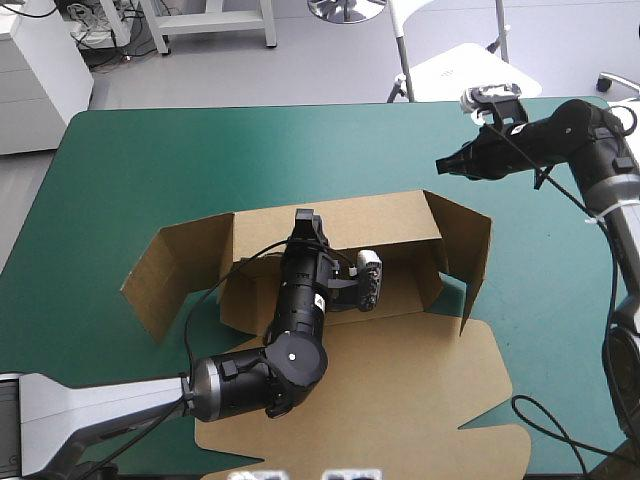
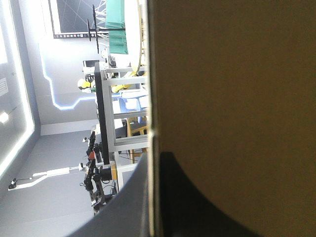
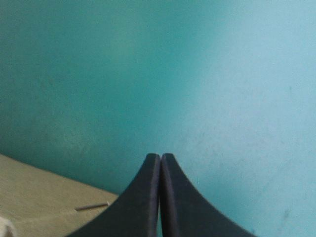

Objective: Fold the box

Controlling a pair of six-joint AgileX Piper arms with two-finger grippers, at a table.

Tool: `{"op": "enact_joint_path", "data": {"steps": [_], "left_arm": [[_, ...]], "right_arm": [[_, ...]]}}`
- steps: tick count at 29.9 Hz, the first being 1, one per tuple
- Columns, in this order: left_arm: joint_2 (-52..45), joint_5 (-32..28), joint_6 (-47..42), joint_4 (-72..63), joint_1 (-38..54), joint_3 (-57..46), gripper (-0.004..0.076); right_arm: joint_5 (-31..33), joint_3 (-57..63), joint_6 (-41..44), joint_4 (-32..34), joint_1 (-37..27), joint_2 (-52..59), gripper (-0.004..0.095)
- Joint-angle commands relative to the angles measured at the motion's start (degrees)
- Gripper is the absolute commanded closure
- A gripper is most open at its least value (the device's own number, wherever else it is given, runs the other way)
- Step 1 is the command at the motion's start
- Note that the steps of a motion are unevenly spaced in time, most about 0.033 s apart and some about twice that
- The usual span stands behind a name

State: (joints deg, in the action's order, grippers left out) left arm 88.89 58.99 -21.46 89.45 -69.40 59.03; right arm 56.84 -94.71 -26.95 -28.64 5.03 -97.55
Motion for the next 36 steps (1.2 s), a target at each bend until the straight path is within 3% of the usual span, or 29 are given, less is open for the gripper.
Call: {"op": "enact_joint_path", "data": {"steps": [1, 12, 23, 33, 36], "left_arm": [[-2.5, 3.3, -0.2, 3.8, -0.3, 1.4, 0.0734], [-2.5, 2.8, -0.2, 3.8, -0.3, 1.4, 0.0734], [-2.5, 1.6, -0.2, 3.6, -0.3, 1.4, 0.0734], [-2.5, 1.6, -0.2, 3.6, -0.3, 1.4, 0.0734], [-2.5, 1.5, -0.2, 3.3, -0.3, 1.4, 0.0734]], "right_arm": [[4.0, -2.1, -1.4, 0.3, -0.1, 1.0, 0.0925], [14.9, -2.1, -4.8, 0.1, -0.1, 3.1, 0.0925], [14.8, 7.3, -8.0, -0.9, -0.1, 9.4, 0.0927], [10.0, 18.6, -11.3, -1.4, -0.1, 18.0, 0.0927], [5.0, 22.5, -13.0, -1.4, -0.1, 21.0, 0.0927]]}}
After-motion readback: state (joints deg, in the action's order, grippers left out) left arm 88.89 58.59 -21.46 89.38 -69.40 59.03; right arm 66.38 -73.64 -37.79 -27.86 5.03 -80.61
